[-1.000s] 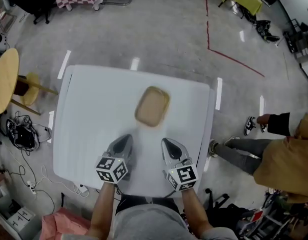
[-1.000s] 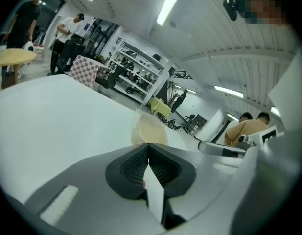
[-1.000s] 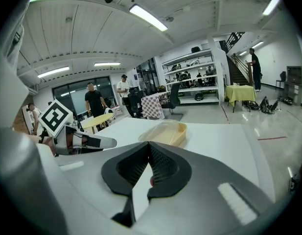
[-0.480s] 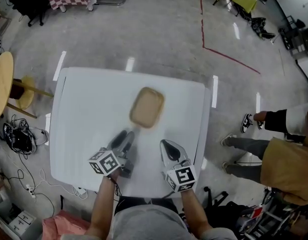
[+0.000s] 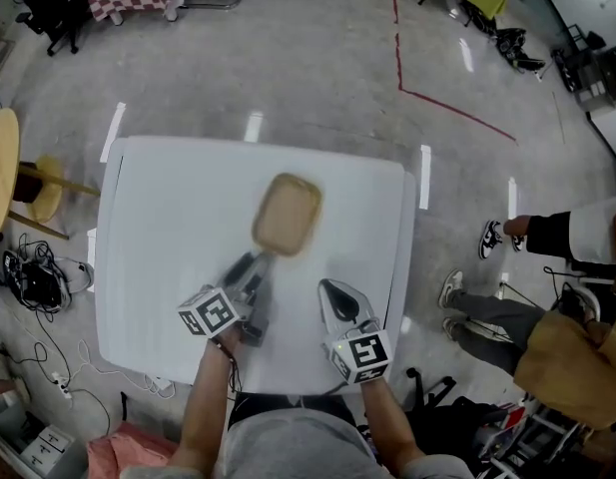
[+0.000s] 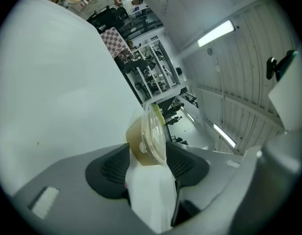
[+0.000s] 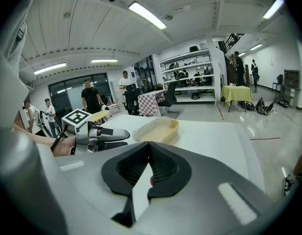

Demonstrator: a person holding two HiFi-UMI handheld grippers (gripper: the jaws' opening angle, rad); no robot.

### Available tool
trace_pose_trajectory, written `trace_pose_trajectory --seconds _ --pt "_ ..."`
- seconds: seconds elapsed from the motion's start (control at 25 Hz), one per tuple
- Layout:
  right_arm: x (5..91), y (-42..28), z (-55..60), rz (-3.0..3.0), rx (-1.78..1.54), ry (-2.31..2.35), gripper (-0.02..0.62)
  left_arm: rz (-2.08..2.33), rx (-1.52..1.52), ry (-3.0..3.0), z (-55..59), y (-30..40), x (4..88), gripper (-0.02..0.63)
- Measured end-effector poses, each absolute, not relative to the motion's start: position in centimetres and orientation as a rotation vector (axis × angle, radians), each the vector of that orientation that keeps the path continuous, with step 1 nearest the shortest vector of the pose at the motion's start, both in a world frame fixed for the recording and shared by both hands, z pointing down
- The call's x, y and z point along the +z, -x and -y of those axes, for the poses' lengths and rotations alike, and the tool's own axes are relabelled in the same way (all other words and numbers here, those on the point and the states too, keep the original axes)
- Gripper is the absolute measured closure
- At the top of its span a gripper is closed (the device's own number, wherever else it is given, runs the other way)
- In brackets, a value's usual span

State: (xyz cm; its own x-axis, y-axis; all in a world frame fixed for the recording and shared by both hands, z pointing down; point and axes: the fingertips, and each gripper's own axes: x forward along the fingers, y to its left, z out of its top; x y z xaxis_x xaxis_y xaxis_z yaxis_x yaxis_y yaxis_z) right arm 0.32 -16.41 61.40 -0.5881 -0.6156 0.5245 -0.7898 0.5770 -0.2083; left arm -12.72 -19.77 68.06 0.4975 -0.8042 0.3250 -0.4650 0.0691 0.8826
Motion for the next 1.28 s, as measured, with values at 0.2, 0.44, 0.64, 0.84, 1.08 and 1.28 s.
trace_pose_trajectory --seconds 0.2,0.44,0.64,0.84,1.08,1.28 --pt "61.5 -0.6 16.4 2.411 0.610 -1.144 0.591 1.101 -0.390 -1.569 19.9 12.5 67.9 0.388" --pt "61.6 -0.5 16.4 2.409 0.610 -1.154 0.591 1.099 -0.369 -1.557 19.7 12.5 69.0 0.481" --pt "61.4 -0.9 16.2 2.407 0.607 -1.162 0.591 1.089 -0.397 -1.551 19.5 12.2 68.6 0.505" --pt "61.4 -0.9 16.2 2.407 0.607 -1.164 0.591 1.065 -0.447 -1.532 19.8 12.2 68.3 0.543" --pt "61.3 -0.6 16.2 2.412 0.600 -1.165 0.591 1.047 -0.486 -1.522 20.1 12.2 67.6 0.552" --pt "60.8 -1.0 16.1 2.415 0.591 -1.178 0.591 1.050 -0.504 -1.526 20.1 12.2 66.9 0.554"
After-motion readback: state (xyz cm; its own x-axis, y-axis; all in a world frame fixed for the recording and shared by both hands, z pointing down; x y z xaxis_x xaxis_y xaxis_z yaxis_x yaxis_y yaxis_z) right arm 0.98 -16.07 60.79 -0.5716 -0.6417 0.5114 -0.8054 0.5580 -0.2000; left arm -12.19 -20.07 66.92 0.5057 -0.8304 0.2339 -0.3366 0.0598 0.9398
